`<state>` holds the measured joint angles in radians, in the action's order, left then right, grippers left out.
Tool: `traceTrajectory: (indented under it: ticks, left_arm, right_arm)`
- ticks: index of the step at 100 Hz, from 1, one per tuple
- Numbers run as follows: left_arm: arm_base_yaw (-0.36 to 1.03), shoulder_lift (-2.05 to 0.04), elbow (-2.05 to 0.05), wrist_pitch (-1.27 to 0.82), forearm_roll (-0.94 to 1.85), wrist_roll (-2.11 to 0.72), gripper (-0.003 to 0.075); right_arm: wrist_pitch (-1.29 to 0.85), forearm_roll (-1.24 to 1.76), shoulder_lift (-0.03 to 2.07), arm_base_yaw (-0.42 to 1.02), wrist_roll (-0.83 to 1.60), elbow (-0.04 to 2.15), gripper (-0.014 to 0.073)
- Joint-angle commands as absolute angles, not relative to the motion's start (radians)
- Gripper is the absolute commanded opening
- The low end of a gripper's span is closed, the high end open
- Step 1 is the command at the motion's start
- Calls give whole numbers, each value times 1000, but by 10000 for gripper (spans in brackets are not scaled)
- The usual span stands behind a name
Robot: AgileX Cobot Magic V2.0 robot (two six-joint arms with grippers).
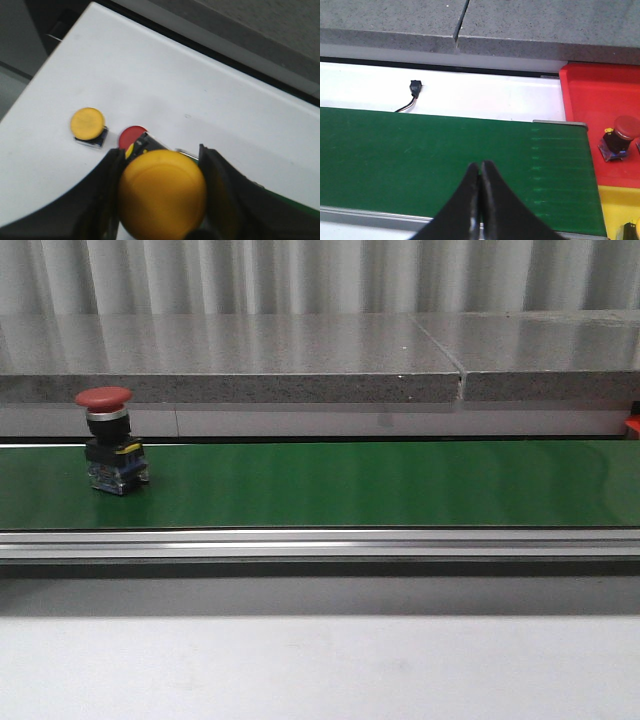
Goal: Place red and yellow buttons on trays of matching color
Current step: 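Grasp a yellow-capped button with the left gripper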
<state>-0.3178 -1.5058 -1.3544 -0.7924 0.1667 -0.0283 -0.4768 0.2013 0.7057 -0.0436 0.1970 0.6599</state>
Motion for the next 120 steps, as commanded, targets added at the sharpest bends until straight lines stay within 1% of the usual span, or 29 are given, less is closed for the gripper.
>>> traceTrajectory:
  ticks: [1,15,28,62,106,114,117,120]
  left_arm:
    - [-256,-1467,-1377,-776,175,-45,-21]
    - [-181,-1467,-1332,-774,157,-45,-21]
    - [-150,-1469,-1279,-760,152,-45,-21]
    - [-150,-1471,-1193,-735,153,-45,-21]
    - [-150,-1559,-1188,-763,159,-45,-20]
    - [-150,-1559,-1188,-763,159,-45,-1]
    - [-150,-1559,-1188,-761,159,-45,20]
    - [-150,-1559,-1188,-761,159,-45,62]
  right_arm:
    - [-411,203,700,-44,206,687,-68]
    - [-411,203,700,-44,206,687,-68]
    - [-411,203,700,-44,206,687,-68]
    - [-411,203,700,-44,206,687,-68]
    - [-411,203,700,-44,206,687,-68]
    - [-411,203,700,-44,206,687,-68]
    - [-411,203,700,-44,206,687,-68]
    - [-411,203,700,-44,206,687,-68]
